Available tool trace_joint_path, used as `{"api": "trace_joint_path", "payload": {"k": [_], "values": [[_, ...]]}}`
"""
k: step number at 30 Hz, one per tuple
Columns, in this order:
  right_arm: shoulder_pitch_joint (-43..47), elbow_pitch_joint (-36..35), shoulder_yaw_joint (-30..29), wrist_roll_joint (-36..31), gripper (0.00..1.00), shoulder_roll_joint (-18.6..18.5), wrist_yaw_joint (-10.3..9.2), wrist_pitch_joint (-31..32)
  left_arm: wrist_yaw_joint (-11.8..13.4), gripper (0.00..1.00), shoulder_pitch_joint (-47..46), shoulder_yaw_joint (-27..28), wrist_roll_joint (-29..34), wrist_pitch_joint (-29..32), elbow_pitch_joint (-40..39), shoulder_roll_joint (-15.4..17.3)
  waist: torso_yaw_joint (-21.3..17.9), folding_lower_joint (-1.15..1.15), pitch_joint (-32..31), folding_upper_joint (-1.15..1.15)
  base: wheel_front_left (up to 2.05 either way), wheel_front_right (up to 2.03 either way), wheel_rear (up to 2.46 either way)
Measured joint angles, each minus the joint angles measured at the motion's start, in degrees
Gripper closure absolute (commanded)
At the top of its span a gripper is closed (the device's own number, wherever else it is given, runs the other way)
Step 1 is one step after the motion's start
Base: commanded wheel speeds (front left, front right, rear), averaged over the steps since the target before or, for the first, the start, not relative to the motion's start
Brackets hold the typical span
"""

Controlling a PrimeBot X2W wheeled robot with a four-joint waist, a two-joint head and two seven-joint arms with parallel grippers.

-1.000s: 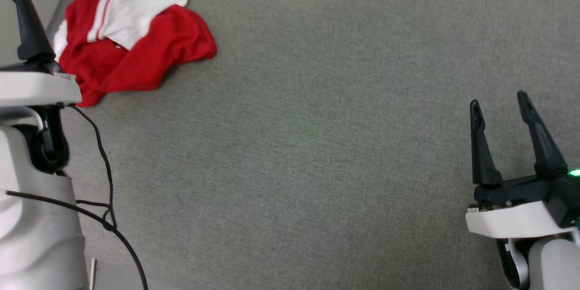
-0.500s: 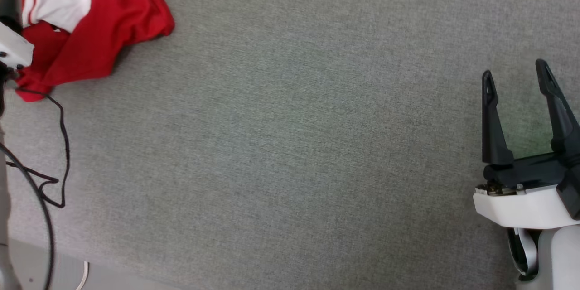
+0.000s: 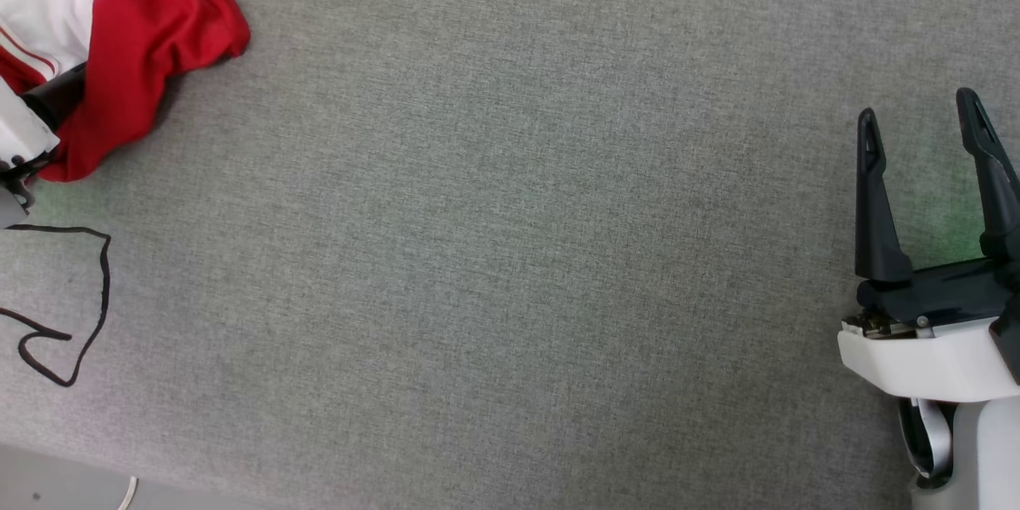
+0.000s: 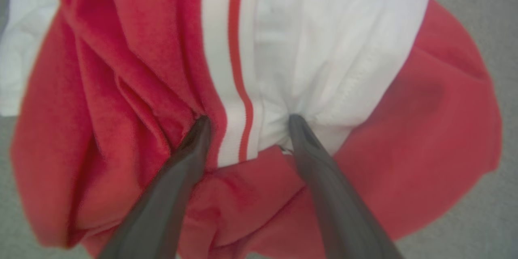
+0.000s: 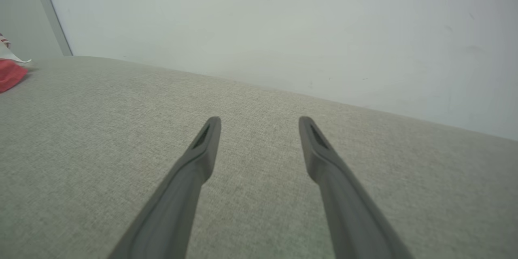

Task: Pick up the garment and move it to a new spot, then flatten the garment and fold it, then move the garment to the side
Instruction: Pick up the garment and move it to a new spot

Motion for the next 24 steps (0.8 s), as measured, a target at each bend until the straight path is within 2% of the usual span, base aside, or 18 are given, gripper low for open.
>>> {"api": "trace_joint_path", "payload": {"k": [4, 5, 6, 7, 14, 20, 24], "values": [[-0.2, 0.0, 0.1, 0.0, 0.0, 0.0, 0.0, 0.0, 0.0, 0.0, 0.1, -2.1, -1.2, 0.3, 0.2, 0.7, -0.3, 0.0, 0.2, 0.0, 0.0, 0.0, 0.0], [-0.2, 0.1, 0.1, 0.0, 0.0, 0.0, 0.0, 0.0, 0.0, 0.32, 0.1, -2.8, -1.4, 0.1, 0.2, 0.8, -0.4, 0.0, 0.1, 0.0, 0.0, 0.0, 0.0], [-0.2, 0.2, 0.1, 0.0, 0.0, 0.0, 0.0, 0.0, 0.0, 0.96, 0.1, -3.5, -1.4, -0.4, 0.2, 1.1, -0.4, 0.0, -0.1, 0.0, 0.0, 0.0, 0.0], [-0.2, 0.3, 0.1, 0.1, 0.0, 0.0, 0.0, 0.0, 0.0, 1.0, 0.2, -4.1, -1.3, -1.4, 0.2, 1.4, -0.4, 0.0, -0.4, 0.0, 0.0, 0.0, 0.0], [-0.1, 1.4, 0.2, 1.0, 0.0, 0.0, 0.0, 0.0, 0.0, 1.0, 0.0, -9.0, 0.1, -7.9, -2.6, 4.1, -0.2, 0.0, -3.6, 0.0, 0.0, 0.0, 0.0], [0.5, 2.7, 0.4, 3.1, 0.0, 0.0, 0.0, 0.0, 0.0, 1.0, -2.7, -14.9, 1.1, -11.4, -9.0, 7.0, 0.1, 0.0, -7.9, 0.0, 0.0, 0.0, 0.0], [1.6, 3.5, 0.4, 4.4, 0.0, 0.0, 0.0, 0.0, 0.0, 1.0, -4.1, -18.7, 2.8, -12.6, -14.1, 7.1, 0.1, 0.0, -11.0, 0.0, 0.0, 0.0, 0.0]]}}
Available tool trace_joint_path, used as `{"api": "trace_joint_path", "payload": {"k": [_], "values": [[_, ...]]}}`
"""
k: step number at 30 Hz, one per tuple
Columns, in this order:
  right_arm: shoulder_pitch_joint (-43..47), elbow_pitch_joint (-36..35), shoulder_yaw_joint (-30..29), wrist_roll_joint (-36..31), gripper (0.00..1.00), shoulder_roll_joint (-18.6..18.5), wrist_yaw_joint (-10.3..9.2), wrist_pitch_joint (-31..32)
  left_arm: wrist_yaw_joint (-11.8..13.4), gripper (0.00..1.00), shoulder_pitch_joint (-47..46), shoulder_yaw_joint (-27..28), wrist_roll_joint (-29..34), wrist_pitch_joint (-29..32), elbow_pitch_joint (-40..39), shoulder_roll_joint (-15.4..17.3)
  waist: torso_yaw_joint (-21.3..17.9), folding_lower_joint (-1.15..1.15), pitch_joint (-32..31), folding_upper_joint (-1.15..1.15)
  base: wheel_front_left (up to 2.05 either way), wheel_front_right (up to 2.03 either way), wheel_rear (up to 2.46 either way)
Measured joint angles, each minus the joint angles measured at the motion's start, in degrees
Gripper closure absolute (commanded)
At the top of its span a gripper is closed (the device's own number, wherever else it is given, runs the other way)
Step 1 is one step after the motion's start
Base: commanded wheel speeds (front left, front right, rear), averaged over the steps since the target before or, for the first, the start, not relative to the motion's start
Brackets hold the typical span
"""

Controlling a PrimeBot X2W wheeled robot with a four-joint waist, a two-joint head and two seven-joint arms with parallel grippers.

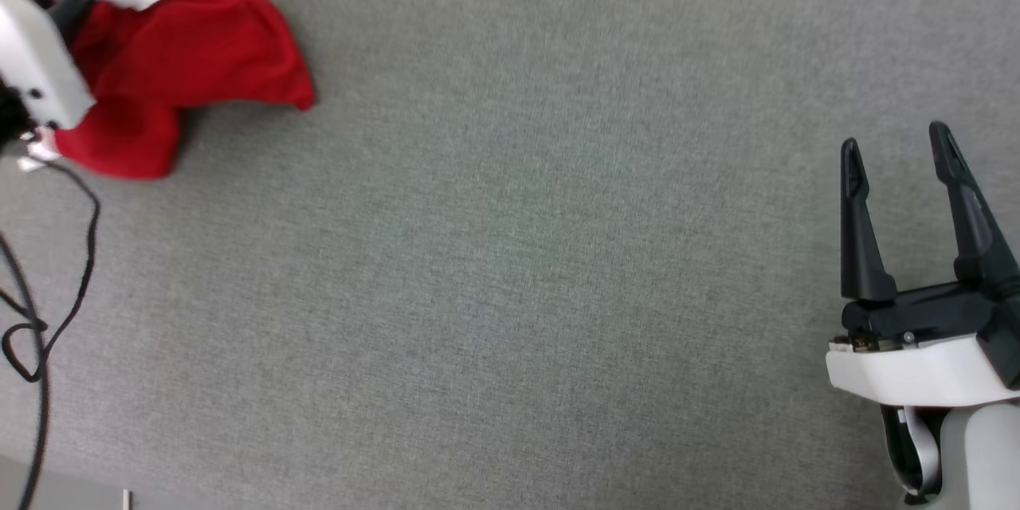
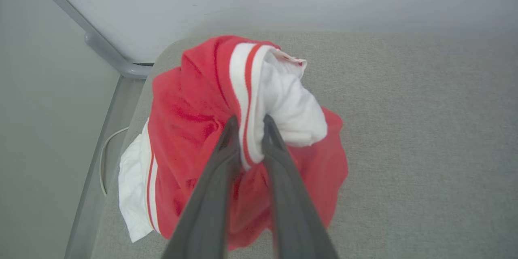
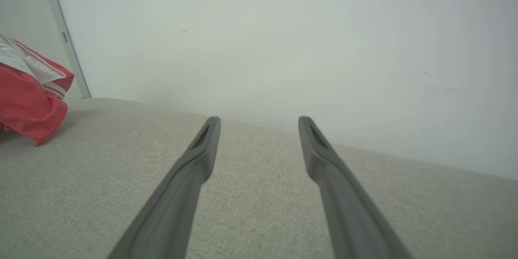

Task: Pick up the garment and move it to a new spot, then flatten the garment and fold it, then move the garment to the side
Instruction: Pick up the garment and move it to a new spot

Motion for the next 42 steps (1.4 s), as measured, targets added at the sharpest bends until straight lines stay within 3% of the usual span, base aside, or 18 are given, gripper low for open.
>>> {"api": "trace_joint_path", "payload": {"k": [9, 20, 33, 42], "values": [[2.0, 1.0, -0.5, 2.6, 0.0, 0.0, 0.0, 0.0, 0.0, 1.0, -2.2, -8.5, 4.4, 0.3, -12.8, -2.5, -2.1, -0.01, -5.7, 0.0, 0.0, 0.0, 0.0], [2.2, 1.8, -0.6, 5.6, 0.0, 0.0, 0.0, 0.0, 0.0, 1.0, -5.1, -23.0, 6.5, 1.8, -21.9, -10.6, -9.2, -0.01, -7.4, 0.0, 0.0, 0.0, 0.0], [1.3, 2.1, -2.1, 8.6, 0.0, 0.0, 0.0, 0.0, 0.0, 1.0, -11.3, -40.1, 4.2, -2.5, -21.3, -21.9, -16.9, 0.0, -5.7, 0.0, 0.0, 0.0, 0.0], [0.7, 2.2, -2.1, 9.6, 0.0, 0.0, 0.0, 0.0, 0.0, 1.0, -5.2, -47.1, 1.4, -3.8, -13.3, -26.5, -19.5, 0.0, -4.1, 0.0, 0.0, 0.0, 0.0]]}}
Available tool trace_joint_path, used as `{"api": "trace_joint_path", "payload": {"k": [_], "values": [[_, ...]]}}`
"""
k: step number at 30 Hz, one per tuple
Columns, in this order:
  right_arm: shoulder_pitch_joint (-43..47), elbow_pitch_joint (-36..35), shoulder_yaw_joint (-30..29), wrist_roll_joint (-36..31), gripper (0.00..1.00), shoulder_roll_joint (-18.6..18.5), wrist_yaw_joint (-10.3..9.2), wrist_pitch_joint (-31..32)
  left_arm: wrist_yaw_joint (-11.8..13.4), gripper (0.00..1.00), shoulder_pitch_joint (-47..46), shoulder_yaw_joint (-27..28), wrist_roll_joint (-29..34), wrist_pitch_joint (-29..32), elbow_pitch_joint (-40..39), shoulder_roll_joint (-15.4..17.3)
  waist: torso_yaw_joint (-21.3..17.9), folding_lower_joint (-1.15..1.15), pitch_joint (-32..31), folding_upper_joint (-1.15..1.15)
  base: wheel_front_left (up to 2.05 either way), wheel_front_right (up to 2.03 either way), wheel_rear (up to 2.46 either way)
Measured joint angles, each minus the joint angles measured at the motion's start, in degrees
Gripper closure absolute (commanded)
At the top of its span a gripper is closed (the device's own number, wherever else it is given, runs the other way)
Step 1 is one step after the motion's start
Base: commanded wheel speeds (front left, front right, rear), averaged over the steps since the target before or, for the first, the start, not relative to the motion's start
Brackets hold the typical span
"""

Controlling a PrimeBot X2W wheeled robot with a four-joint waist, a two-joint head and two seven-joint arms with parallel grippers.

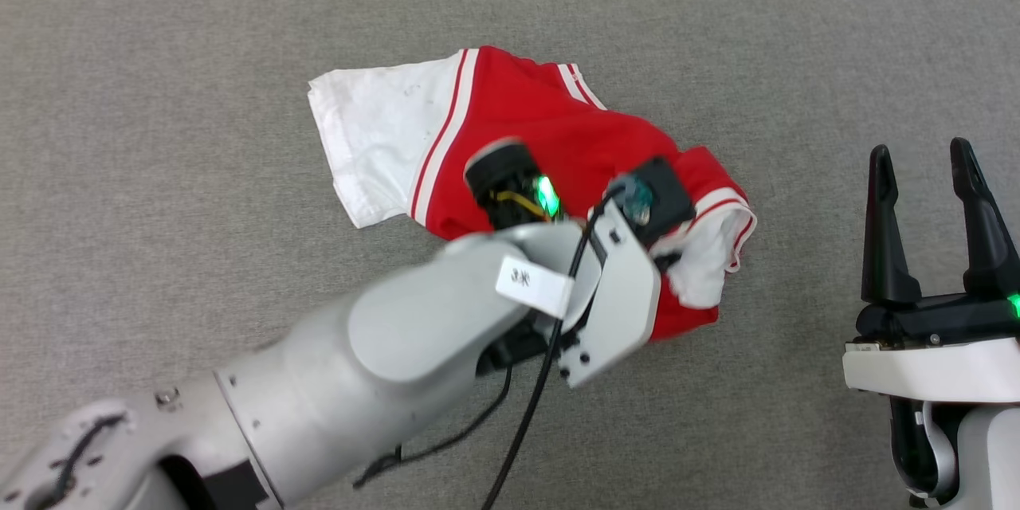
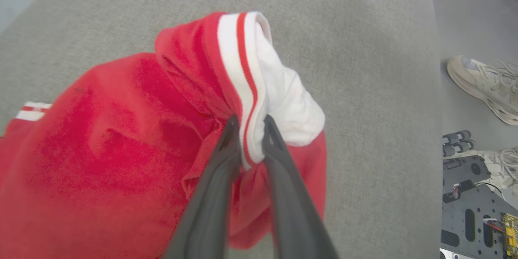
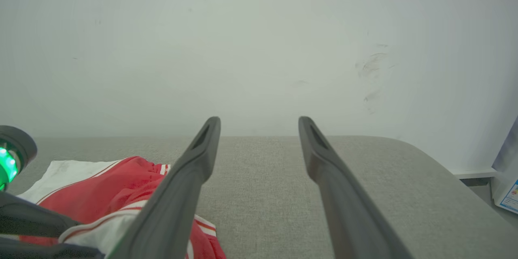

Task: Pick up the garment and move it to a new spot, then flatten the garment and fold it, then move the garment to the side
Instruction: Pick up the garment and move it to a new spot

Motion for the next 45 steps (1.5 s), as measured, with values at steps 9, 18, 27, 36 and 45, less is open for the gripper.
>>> {"api": "trace_joint_path", "payload": {"k": [9, 18, 27, 36, 45], "values": [[-0.5, 0.2, -0.3, -0.1, 0.0, 0.0, 0.0, 0.0, 0.0, 1.0, 9.8, 0.1, 3.9, 6.1, 1.1, -2.1, -0.7, 0.0, 0.9, 0.0, 0.0, 0.0, 0.0], [1.4, 1.2, -0.3, -1.5, 0.0, 0.0, 0.0, 0.0, 0.0, 0.0, 9.0, 0.0, 4.6, -8.8, 3.8, -3.1, 1.4, 0.0, -3.0, 0.0, 0.0, 0.0, 0.0], [5.6, 2.2, -1.1, -2.5, 0.0, 0.0, 0.0, 0.0, 3.8, 0.0, 11.6, 6.3, 3.8, -24.2, 2.9, -0.3, 4.9, 0.0, -9.0, 0.0, 0.0, 0.0, 0.0], [8.8, 4.0, -1.6, -2.8, 0.0, 0.0, 0.0, 0.0, 17.1, 0.0, 19.3, 16.3, 6.5, -33.2, -3.1, 7.7, 10.0, 0.0, -13.2, 0.0, 0.0, 0.0, 0.0], [10.0, 5.3, -1.8, -2.7, 0.0, 0.0, 0.0, 0.0, 26.4, 0.0, 32.8, 31.7, 14.8, -33.5, -11.2, 10.0, 11.9, 0.0, -15.5, 0.0, 0.0, 0.0, 0.0]]}}
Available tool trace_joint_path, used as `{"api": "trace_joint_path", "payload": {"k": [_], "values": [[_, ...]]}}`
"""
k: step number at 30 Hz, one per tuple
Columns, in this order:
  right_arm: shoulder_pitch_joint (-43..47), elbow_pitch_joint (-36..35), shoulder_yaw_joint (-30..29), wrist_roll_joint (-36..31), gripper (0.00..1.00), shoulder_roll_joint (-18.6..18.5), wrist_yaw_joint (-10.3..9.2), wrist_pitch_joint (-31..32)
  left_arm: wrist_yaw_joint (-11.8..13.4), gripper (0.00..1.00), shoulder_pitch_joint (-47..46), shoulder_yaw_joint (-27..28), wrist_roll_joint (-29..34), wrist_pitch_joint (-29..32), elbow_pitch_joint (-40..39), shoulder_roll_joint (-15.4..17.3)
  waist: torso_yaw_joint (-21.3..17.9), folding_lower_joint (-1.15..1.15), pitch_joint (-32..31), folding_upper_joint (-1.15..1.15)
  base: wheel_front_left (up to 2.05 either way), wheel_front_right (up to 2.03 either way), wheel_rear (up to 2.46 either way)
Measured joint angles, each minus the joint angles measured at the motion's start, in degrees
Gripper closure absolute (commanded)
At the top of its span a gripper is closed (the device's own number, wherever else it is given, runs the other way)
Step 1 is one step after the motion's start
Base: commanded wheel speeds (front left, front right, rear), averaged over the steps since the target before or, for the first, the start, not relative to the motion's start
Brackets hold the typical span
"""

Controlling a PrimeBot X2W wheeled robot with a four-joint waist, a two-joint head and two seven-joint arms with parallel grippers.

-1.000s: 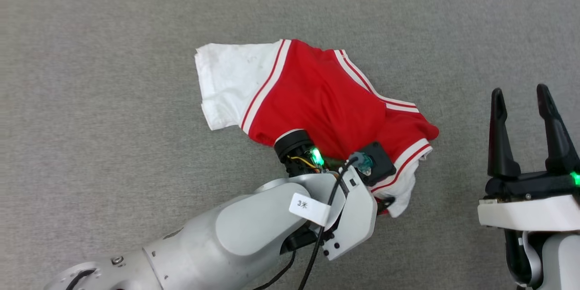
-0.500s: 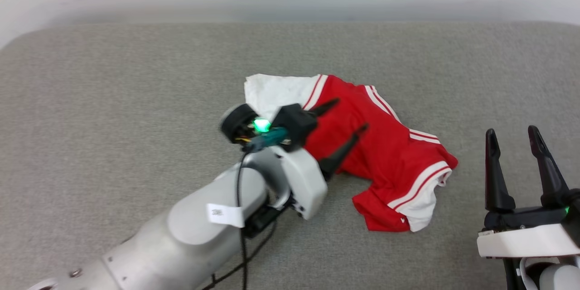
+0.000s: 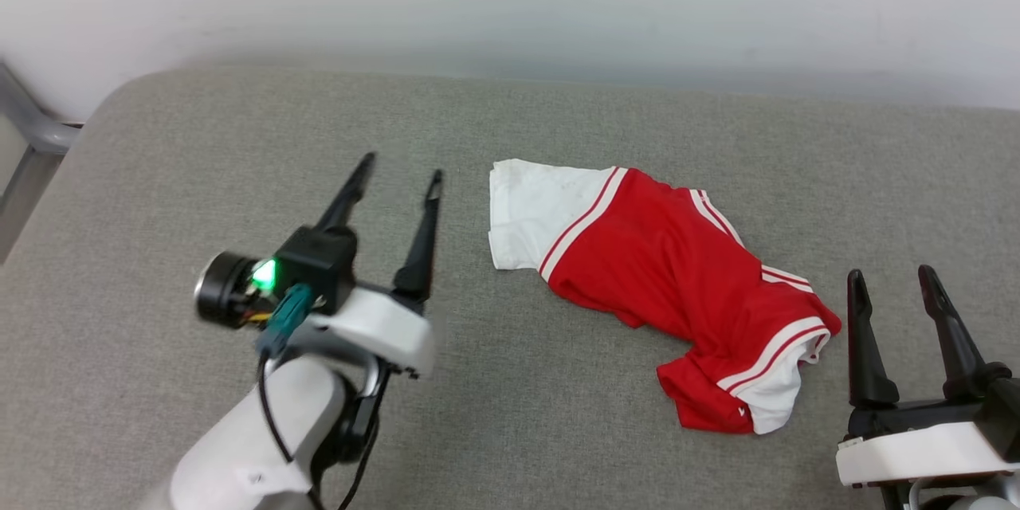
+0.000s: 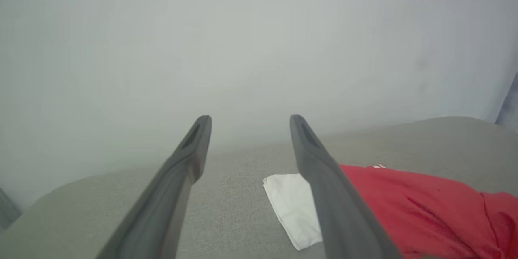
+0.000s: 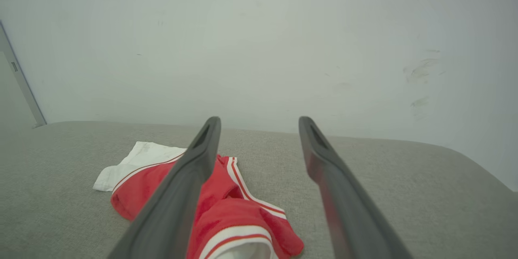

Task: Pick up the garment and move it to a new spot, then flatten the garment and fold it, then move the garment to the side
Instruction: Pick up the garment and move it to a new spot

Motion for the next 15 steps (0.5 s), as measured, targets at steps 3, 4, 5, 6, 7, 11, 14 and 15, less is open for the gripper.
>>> {"api": "trace_joint_path", "payload": {"k": [3, 4, 5, 6, 7, 11, 14, 15], "values": [[0.5, 0.4, 0.0, 0.0, 0.0, 0.0, 0.0, 0.0, 1.9, 0.0, 4.7, 4.6, 4.5, 0.0, -2.3, 0.0, 0.3, 0.0, -0.6, 0.0, 0.0, 0.0, 0.0], [0.7, 0.5, 0.0, 0.0, 0.0, 0.0, 0.0, 0.0, 2.4, 0.0, 6.1, 6.0, 5.9, -0.1, -2.8, 0.0, 0.4, 0.0, -0.8, 0.0, 0.0, 0.0, 0.0], [0.8, 0.6, 0.0, 0.1, 0.0, 0.0, 0.0, 0.0, 2.7, 0.0, 7.8, 7.4, 6.7, -0.1, -3.3, -0.2, 0.4, 0.0, -1.0, 0.0, 0.0, 0.0, 0.0], [0.9, 0.8, 0.0, 0.2, 0.0, 0.0, 0.0, 0.0, 3.0, 0.0, 9.4, 9.0, 7.4, -0.1, -3.9, -0.6, 0.5, 0.0, -1.2, 0.0, 0.0, 0.0, 0.0], [1.1, 0.9, 0.0, 0.2, 0.0, 0.0, 0.0, 0.0, 3.2, 0.0, 11.0, 10.2, 8.4, -0.1, -4.3, -0.8, 0.5, 0.0, -1.4, 0.0, 0.0, 0.0, 0.0], [1.4, 1.3, 0.1, 0.3, 0.0, 0.0, 0.0, 0.0, 3.2, 0.0, 16.7, 15.3, 12.0, -0.1, -5.6, -2.1, 0.6, 0.0, -2.1, 0.0, 0.0, 0.0, 0.0], [2.3, 1.8, 0.1, 0.4, 0.0, 0.0, 0.0, 0.0, 1.3, 0.0, 22.2, 20.1, 15.8, -0.1, -6.8, -4.3, 0.6, 0.0, -2.9, 0.0, 0.0, 0.0, 0.0], [2.4, 1.9, 0.1, 0.5, 0.0, 0.0, 0.0, 0.0, 0.8, 0.0, 23.1, 20.5, 16.8, -0.1, -6.8, -4.5, 0.6, 0.0, -3.0, 0.0, 0.0, 0.0, 0.0]]}}
